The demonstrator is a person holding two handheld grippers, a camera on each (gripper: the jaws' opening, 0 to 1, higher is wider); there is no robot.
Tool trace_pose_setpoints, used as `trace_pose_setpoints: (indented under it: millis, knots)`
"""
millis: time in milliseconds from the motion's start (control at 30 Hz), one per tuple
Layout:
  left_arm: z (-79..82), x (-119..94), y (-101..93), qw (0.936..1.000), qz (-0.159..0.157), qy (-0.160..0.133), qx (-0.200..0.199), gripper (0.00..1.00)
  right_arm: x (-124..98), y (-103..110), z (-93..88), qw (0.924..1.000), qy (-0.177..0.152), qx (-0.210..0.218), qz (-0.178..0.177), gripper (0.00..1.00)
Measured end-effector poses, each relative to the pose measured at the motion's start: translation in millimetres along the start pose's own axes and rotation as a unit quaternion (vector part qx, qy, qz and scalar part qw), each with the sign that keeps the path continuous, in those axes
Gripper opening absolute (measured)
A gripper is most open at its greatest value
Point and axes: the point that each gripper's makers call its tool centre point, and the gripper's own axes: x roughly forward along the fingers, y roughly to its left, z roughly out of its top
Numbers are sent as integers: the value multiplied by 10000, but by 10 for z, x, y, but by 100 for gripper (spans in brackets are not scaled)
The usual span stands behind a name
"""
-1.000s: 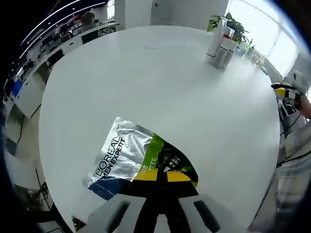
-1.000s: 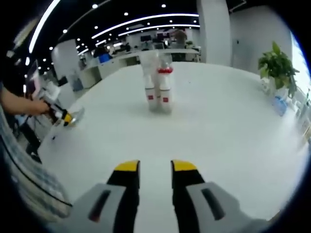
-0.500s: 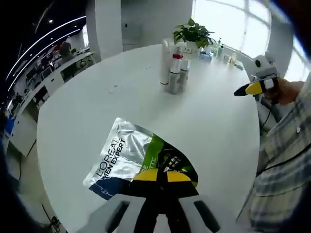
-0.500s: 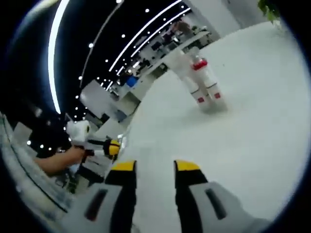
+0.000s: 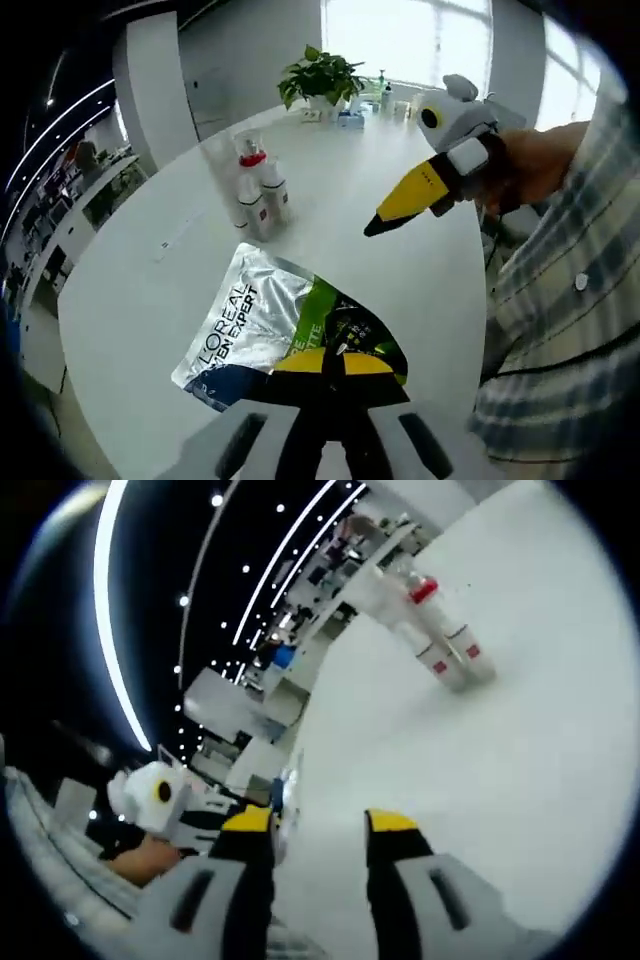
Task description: Arrange the skincare products in the storage area until every visible bottle or jar stands upright without overlapping.
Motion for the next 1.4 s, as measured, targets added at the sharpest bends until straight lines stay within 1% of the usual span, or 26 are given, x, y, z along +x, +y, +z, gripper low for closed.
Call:
trace_pose_setpoints:
  millis: [33, 100, 167, 233, 333, 400, 467, 533, 567, 667, 767, 867, 900, 933, 967, 1033, 1067, 1100, 1133, 1167, 1233, 1267, 1300, 1333, 1367, 1400]
  knots:
    - [48, 16, -77, 9999, -75, -19, 117, 0, 20, 32, -40, 9999, 68, 75, 64, 33]
    - [140, 35, -207, 9995, -240, -102, 147, 0, 55, 44, -108, 9996, 187, 156, 110, 34]
    - [165, 58, -264, 9990, -224, -32, 393, 0, 76, 39, -164, 9994, 277, 200, 87, 34]
    - [203, 90, -352, 9985, -273, -42, 475, 0, 86, 9, -246, 9986, 428, 327, 3, 33]
    - [216, 125, -488, 9952, -370, 65, 904, 0, 82, -23, -294, 9979, 444, 480, -23, 26]
    - [251, 126, -577, 9937, -433, 50, 1032, 0, 70, -42, -311, 9972, 457, 596, -50, 19]
    - [267, 136, -621, 9927, -450, 73, 1113, 0, 55, -54, -337, 9961, 543, 686, -57, 12]
    - [267, 152, -651, 9920, -477, 85, 1165, 0, 42, -38, -361, 9937, 634, 921, 4, 5]
    - [271, 165, -655, 9924, -474, 59, 1133, 0, 27, -76, -358, 9934, 623, 955, -115, 5]
    - [285, 174, -655, 9925, -483, 9, 1122, 1, 6, -69, -343, 9934, 585, 978, -91, 3]
    - [322, 178, -655, 9917, -443, -76, 1203, 3, -16, -63, -288, 9947, 470, 912, -74, 2]
    - [332, 176, -663, 9896, -511, -225, 1327, 7, -18, -75, -262, 9946, 446, 936, -60, 1]
    - [297, 171, -671, 9893, -582, -151, 1328, 8, -23, -73, -226, 9951, 360, 914, -60, 1]
    - [297, 186, -661, 9910, -560, -187, 1201, 8, -39, -85, -213, 9957, 342, 849, -112, 1]
    - [258, 178, -644, 9918, -556, -123, 1145, 9, -42, -98, -198, 9962, 337, 797, -134, 0]
    - [237, 159, -612, 9935, -513, -187, 1004, 15, -52, -117, -154, 9960, 296, 830, -113, 0]
    - [228, 148, -568, 9954, -413, -214, 834, 18, -59, -136, -131, 9963, 276, 799, -128, 0]
    - [223, 140, -554, 9963, -416, -249, 714, 20, -64, -142, -119, 9964, 269, 793, -136, 0]
    - [228, 125, -547, 9974, -466, -351, 417, 22, -73, -147, -103, 9965, 240, 791, -151, 0]
    - [233, 110, -532, 9975, -506, -442, 235, 23, -77, -152, -95, 9965, 232, 794, -154, 0]
    - [241, 75, -476, 9954, -569, -671, -373, 24, -94, -163, -71, 9963, 200, 821, -141, 0]
    - [229, 48, -422, 9916, -604, -805, -818, 27, -103, -170, -64, 9964, 191, 819, -143, 0]
    - [228, 32, -389, 9882, -640, -898, -1067, 29, -109, -170, -60, 9965, 175, 807, -144, 0]
    - [213, 14, -345, 9806, -726, -1021, -1506, 32, -113, -169, -61, 9964, 172, 820, -133, 0]
    - [195, 11, -319, 9735, -788, -1063, -1865, 36, -117, -170, -62, 9962, 176, 839, -121, 0]
    - [139, 21, -295, 9669, -864, -980, -2190, 39, -123, -171, -66, 9962, 183, 849, -105, 0]
